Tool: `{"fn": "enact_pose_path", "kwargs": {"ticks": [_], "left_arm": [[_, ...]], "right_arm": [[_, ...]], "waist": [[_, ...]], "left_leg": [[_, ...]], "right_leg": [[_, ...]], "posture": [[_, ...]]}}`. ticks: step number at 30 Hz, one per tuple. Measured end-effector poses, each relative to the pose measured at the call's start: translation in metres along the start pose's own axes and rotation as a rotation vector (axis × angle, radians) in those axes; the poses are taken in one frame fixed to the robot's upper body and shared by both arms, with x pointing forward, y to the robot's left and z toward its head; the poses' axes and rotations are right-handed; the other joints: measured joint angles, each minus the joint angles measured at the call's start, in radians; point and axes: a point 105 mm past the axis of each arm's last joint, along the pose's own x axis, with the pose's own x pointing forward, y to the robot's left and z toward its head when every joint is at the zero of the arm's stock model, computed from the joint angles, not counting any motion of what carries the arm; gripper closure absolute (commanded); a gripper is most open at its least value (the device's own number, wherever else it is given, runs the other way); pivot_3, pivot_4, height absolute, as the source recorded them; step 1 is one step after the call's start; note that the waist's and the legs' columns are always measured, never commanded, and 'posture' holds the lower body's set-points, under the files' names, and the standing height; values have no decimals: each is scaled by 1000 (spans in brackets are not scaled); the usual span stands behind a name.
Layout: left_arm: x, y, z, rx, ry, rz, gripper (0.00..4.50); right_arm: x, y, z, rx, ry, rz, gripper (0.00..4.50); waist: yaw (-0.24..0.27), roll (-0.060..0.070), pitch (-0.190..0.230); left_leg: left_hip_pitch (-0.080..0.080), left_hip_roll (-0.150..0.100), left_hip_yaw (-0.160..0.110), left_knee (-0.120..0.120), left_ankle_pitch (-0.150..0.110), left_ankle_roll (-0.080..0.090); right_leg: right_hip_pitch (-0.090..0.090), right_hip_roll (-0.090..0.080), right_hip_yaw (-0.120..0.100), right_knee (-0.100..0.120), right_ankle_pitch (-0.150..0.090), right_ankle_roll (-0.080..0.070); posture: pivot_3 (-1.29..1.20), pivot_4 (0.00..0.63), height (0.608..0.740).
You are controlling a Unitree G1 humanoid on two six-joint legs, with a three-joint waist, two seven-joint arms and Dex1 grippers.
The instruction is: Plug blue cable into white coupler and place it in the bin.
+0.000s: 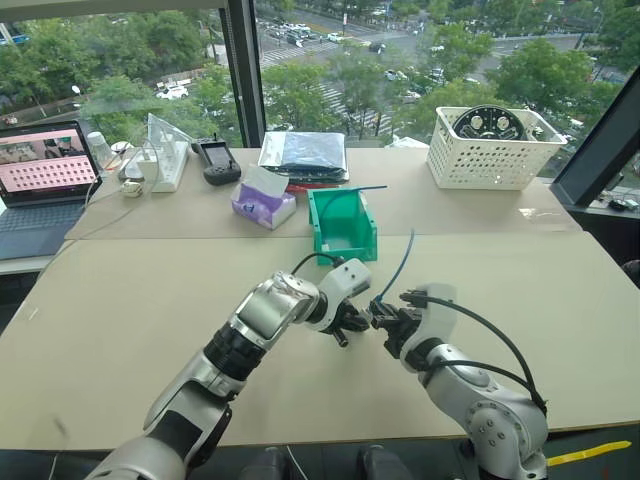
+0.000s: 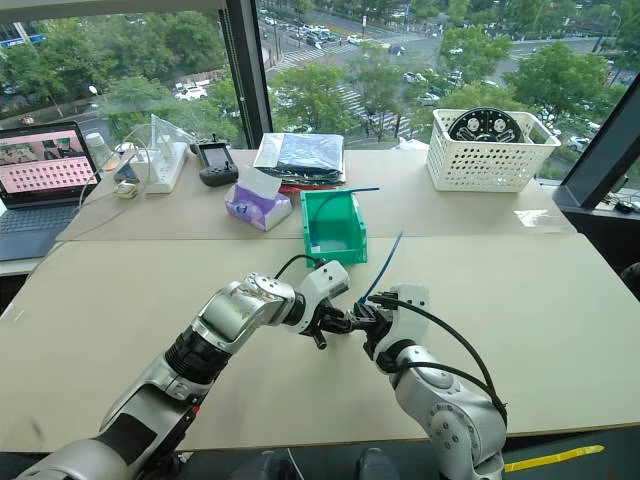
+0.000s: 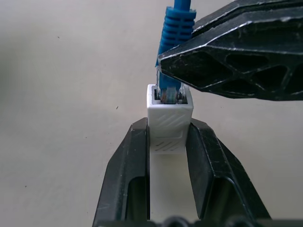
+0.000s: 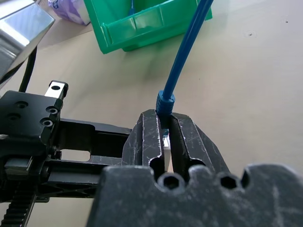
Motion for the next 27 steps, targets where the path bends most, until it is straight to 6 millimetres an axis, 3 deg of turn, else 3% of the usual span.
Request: {"fn": "enact_pose_path", "kwargs": {"ticks": [10, 16, 18, 22, 25, 27], "left_arm": [[1, -5, -4, -42, 21, -6, 3894], [-2, -4, -9, -45, 28, 10, 3894], [-3, -2, -11, -41, 31, 21, 2885], [-12, 1, -10, 8, 12, 9, 1515], [-16, 4, -18, 10, 5, 1, 359], [-18, 5, -25, 40, -16, -6, 92]], "right_arm": [[-3, -1, -6, -110, 66, 17, 4500], [-2, 1, -9, -81, 60, 32, 4500], [-2, -1, -8, -73, 46, 34, 4500], [-5, -16, 6, -51, -14, 0, 4500], [-9, -30, 32, -44, -92, -30, 4500], [-12, -33, 55, -38, -165, -22, 4500]], "waist": [[1, -5, -6], [1, -11, -13], [0, -11, -13], [1, -11, -12], [1, -10, -12], [-1, -10, -12]], "left_leg": [[1, 0, 0, 0, 0, 0], [3, 1, 0, -1, 0, 0], [3, 1, 0, -1, 0, 0], [1, 1, 0, -1, 0, 0], [0, 0, 1, -1, 0, 0], [0, 0, 1, -1, 0, 0]], "right_leg": [[1, 0, 0, 0, 0, 0], [1, 0, 0, 0, -1, 0], [1, 0, 0, 0, -1, 0], [-1, 0, 1, 1, -1, -1], [-2, -1, 1, 1, -1, -1], [-2, 0, 1, 1, -1, -1]], "posture": [[0, 150, 740], [0, 150, 740], [0, 150, 740], [0, 150, 740], [0, 150, 740], [0, 150, 740]]}}
